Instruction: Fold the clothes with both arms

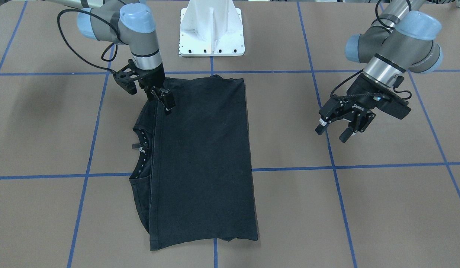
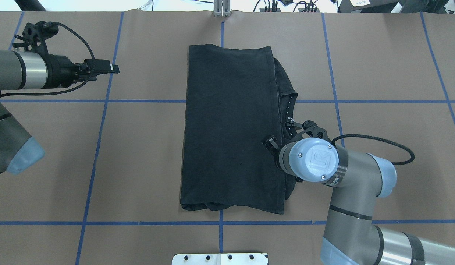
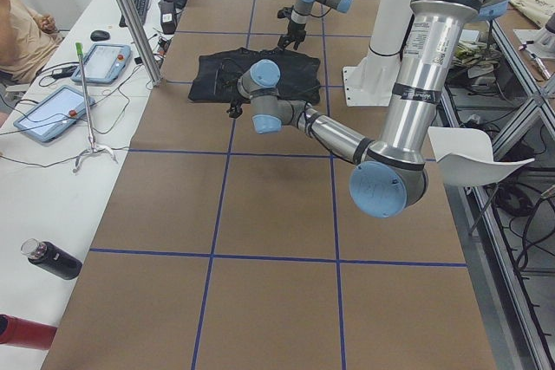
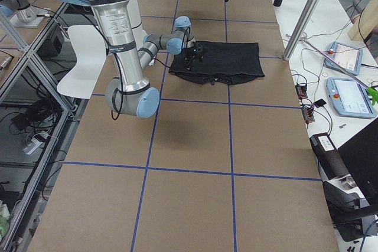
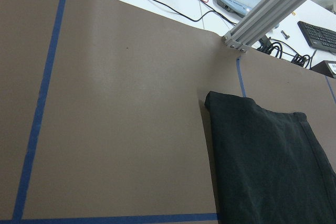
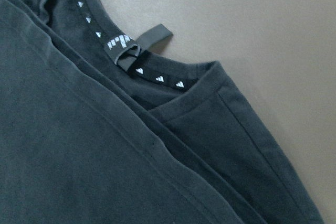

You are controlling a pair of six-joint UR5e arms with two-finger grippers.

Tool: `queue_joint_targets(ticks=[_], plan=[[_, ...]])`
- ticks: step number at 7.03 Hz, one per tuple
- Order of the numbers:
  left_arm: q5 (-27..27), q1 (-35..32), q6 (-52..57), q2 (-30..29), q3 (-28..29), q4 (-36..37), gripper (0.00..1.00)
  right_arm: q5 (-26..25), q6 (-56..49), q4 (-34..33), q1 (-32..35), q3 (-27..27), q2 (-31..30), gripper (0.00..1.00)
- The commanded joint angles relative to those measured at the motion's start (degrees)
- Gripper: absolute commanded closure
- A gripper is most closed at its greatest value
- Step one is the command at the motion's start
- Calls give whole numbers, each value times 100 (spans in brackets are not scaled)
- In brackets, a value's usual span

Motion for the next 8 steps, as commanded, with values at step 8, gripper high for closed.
queue_joint_targets(ticks=[8], plan=[[8,2,-27,5,-35,0,0,-249,795,-151,-526,57,-293,13]])
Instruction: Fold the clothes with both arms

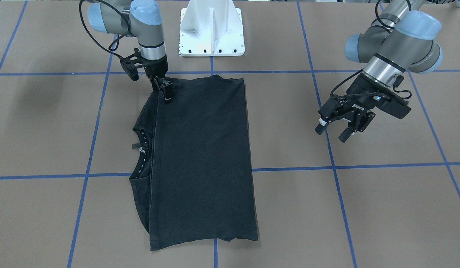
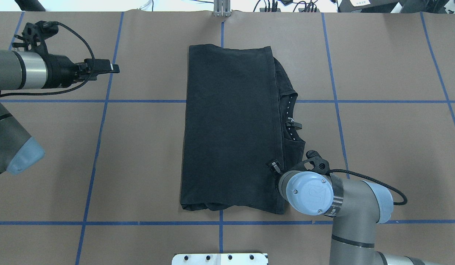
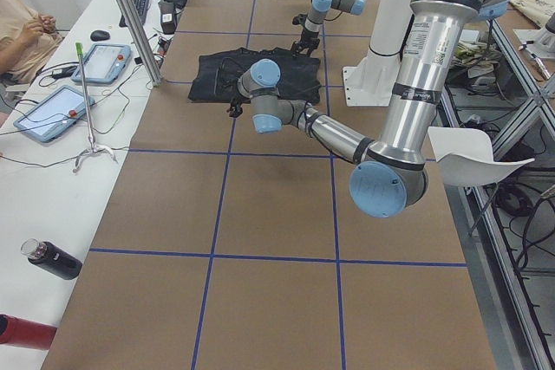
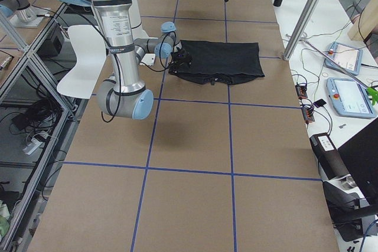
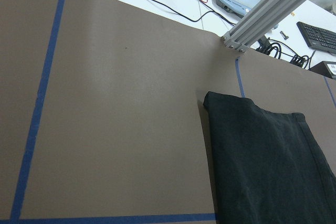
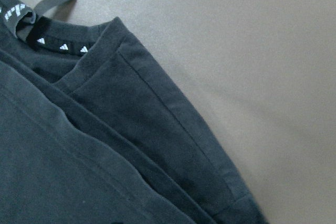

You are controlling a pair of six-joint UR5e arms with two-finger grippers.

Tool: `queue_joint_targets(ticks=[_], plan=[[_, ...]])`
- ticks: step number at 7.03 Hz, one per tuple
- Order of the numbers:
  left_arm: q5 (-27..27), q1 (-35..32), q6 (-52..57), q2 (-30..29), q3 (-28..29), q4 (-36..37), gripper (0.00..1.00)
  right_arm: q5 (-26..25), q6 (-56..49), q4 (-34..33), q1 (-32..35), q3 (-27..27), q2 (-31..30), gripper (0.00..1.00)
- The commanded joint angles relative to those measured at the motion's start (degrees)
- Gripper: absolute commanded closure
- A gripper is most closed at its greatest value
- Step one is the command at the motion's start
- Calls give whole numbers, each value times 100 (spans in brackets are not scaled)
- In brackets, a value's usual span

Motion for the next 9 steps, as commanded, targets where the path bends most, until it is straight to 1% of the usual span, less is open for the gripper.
queue_joint_targets(ticks=[1,2,3,4,5,6,7,9], plan=[[0,-6,-1,1,-12,0,0,15,-3,-160,-13,14,4,18],[0,2,-1,1,-12,0,0,15,-3,-187,-22,5,4,39],[0,-6,-1,1,-12,0,0,15,-3,-187,-22,22,-5,57],[0,-6,-1,1,-12,0,0,15,-3,-187,-13,31,-5,84],[0,-6,-1,1,-12,0,0,24,-12,-187,-13,40,12,100],[0,-6,-1,1,-12,0,0,24,-56,-231,-5,170,-5,100],[-9,-6,-1,1,-12,0,0,33,-73,-475,-22,285,12,100],[-9,11,-132,1,-3,0,0,33,-91,-512,-31,286,13,100]])
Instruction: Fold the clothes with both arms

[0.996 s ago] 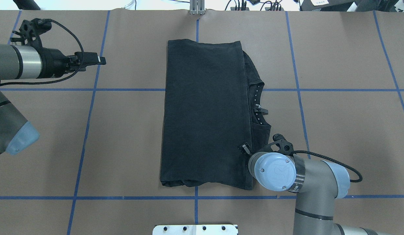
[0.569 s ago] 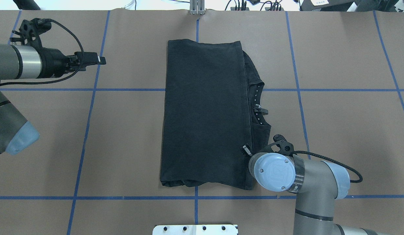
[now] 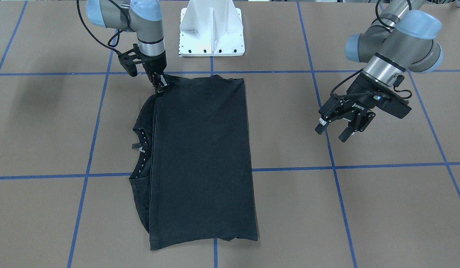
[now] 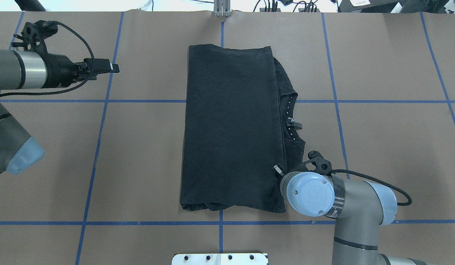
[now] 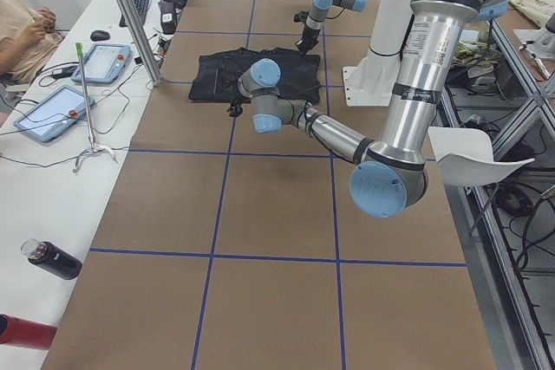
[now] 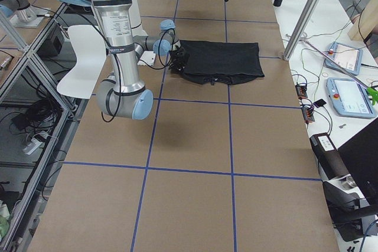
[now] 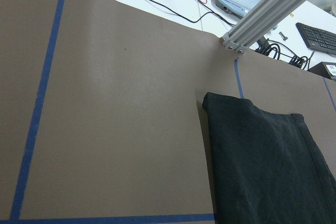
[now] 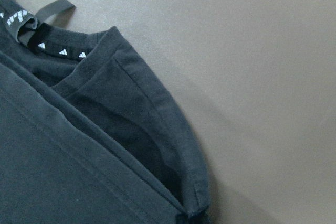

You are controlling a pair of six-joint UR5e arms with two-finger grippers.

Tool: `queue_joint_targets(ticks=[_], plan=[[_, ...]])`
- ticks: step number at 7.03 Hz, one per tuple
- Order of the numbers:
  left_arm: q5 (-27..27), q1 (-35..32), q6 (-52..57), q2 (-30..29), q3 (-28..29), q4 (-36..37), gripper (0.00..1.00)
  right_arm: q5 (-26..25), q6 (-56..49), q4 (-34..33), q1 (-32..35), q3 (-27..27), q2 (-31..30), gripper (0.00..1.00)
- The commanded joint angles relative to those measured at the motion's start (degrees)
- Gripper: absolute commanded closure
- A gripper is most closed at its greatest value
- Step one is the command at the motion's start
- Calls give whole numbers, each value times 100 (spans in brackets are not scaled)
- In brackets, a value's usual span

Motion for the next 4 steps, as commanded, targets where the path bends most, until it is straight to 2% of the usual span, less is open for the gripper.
queue_joint_targets(ticks=[1,2,4], plan=[[-1,18,-528,-61,4,0,0,10,-10,-55,12,52,2,100],[-1,62,-1054,-61,-100,-52,0,106,-18,-64,64,61,-6,100],[426,1041,-2382,0,-793,-18,0,186,-62,-64,118,226,-103,100]])
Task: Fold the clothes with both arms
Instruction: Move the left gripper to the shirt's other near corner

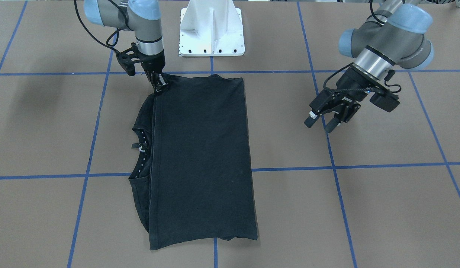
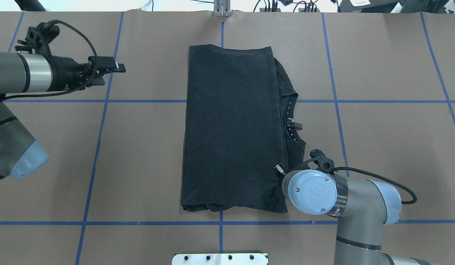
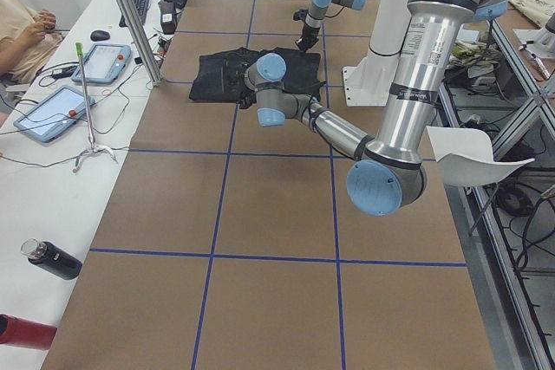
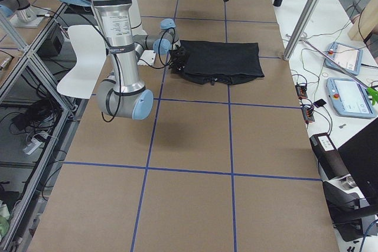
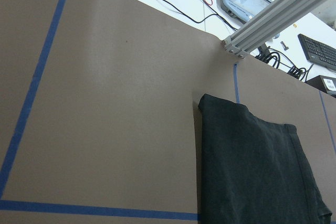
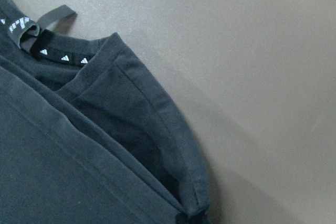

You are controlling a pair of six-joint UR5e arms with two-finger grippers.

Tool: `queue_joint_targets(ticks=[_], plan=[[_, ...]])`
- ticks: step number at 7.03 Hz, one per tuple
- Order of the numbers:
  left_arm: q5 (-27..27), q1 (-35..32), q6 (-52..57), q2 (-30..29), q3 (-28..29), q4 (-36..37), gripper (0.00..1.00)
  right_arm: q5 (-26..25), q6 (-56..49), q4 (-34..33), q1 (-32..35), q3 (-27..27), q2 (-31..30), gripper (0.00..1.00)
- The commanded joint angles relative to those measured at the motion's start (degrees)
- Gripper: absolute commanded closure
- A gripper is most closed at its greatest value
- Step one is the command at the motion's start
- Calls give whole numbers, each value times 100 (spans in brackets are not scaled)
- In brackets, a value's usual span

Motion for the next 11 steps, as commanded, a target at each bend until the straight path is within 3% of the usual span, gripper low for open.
queue_joint_targets(ticks=[1,3,5,11], plan=[[711,1109,-991,38,-509,51,0,42,-45,3,28,217,-178,100],[1878,2374,-1221,29,-659,979,0,42,-168,3,28,218,-180,100],[2471,3220,-1835,64,-547,1027,6,68,-168,12,19,218,-171,100],[2473,3813,-2145,-146,-117,1027,28,69,-168,38,19,209,-162,100]])
